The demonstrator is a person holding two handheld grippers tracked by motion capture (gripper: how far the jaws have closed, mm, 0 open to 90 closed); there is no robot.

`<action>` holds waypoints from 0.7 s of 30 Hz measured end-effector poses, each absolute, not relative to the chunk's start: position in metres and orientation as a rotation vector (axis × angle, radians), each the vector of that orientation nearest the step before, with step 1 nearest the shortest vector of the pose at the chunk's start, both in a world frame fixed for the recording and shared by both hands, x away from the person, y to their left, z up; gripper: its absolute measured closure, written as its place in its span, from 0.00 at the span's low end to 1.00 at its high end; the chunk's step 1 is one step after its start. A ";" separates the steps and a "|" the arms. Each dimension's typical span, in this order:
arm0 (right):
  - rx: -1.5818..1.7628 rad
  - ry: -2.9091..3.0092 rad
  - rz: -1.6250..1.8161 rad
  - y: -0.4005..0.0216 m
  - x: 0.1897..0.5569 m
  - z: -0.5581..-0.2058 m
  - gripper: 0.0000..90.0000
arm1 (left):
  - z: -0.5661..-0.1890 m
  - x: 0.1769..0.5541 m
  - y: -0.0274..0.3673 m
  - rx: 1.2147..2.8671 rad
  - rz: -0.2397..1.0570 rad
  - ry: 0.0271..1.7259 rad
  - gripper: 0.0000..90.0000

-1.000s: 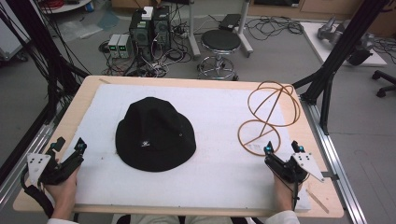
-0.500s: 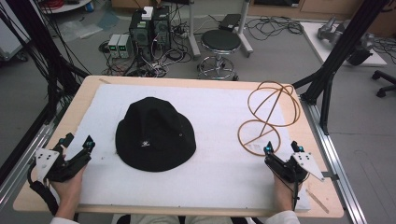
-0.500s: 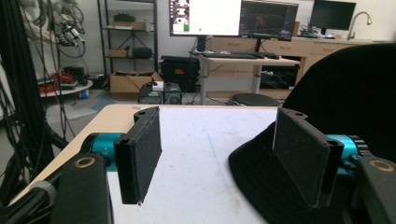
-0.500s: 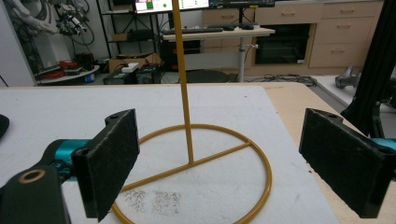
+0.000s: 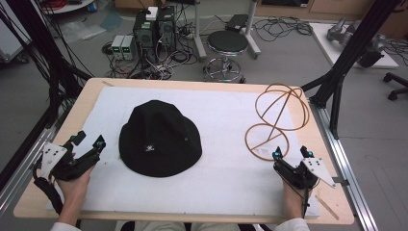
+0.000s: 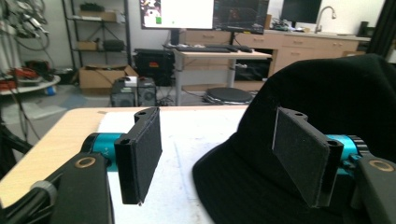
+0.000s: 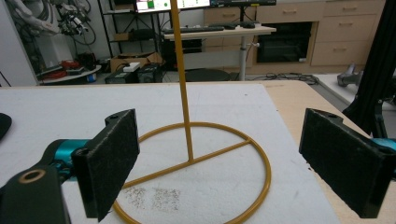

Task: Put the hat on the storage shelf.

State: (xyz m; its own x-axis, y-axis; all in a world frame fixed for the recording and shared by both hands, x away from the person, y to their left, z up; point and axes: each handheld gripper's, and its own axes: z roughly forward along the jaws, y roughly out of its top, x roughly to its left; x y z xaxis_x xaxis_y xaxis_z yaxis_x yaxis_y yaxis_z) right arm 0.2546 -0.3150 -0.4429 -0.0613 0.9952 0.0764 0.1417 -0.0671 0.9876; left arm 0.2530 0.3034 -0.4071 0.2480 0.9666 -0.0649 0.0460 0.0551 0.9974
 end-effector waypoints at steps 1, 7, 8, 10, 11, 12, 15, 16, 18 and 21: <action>1.333 1.328 1.242 -0.315 0.255 -0.443 0.13 | -0.406 0.254 0.303 1.308 0.948 1.072 0.36; 1.340 1.328 1.237 -0.315 0.254 -0.443 0.13 | -0.397 0.261 0.299 1.350 0.861 1.068 0.36; 1.340 1.330 1.237 -0.315 0.254 -0.443 0.13 | -0.396 0.261 0.298 1.356 0.856 1.067 0.36; 1.339 1.332 1.236 -0.315 0.253 -0.443 0.13 | -0.393 0.263 0.294 1.371 0.815 1.062 0.36; 1.341 1.334 1.236 -0.315 0.253 -0.443 0.13 | -0.393 0.263 0.294 1.371 0.815 1.062 0.36; 1.339 1.334 1.237 -0.315 0.253 -0.443 0.13 | -0.392 0.264 0.292 1.386 0.791 1.060 0.35; 1.333 1.337 1.239 -0.316 0.254 -0.443 0.13 | -0.387 0.267 0.285 1.407 0.752 1.052 0.34; 1.332 1.338 1.240 -0.315 0.254 -0.443 0.13 | -0.386 0.268 0.283 1.417 0.746 1.046 0.34; 1.332 1.339 1.237 -0.315 0.253 -0.443 0.13 | -0.384 0.269 0.276 1.436 0.741 1.039 0.34; 1.323 1.336 1.240 -0.315 0.253 -0.443 0.13 | -0.382 0.271 0.270 1.459 0.724 1.031 0.34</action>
